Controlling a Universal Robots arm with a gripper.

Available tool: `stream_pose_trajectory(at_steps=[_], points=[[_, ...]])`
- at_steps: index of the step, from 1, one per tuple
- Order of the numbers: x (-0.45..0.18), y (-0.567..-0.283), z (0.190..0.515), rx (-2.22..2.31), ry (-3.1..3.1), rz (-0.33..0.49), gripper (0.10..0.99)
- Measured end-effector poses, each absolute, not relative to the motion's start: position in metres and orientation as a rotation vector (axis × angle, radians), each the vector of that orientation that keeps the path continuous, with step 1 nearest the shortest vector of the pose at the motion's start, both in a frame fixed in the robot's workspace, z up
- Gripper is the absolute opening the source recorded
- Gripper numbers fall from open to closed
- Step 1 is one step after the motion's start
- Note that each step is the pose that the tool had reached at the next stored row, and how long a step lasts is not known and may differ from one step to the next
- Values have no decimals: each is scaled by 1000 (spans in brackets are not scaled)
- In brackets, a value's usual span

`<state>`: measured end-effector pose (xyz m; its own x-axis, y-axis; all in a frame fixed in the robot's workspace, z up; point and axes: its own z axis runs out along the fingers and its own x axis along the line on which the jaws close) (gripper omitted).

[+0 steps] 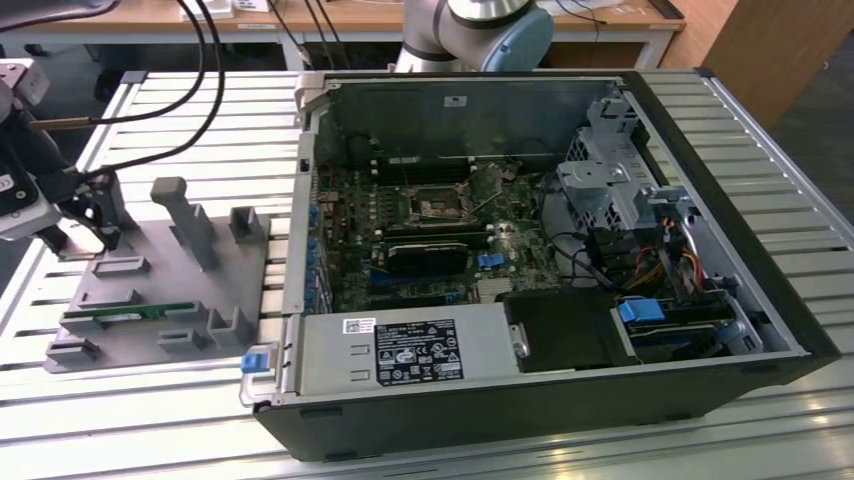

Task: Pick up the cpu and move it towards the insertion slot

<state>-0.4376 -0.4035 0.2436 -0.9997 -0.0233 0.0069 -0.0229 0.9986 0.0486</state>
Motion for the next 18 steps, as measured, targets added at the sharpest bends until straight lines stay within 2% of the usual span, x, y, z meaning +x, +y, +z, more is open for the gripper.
stream_pose_trajectory(at_steps=[18], points=[[-438,-403,254,36,-3133,-76,545]])
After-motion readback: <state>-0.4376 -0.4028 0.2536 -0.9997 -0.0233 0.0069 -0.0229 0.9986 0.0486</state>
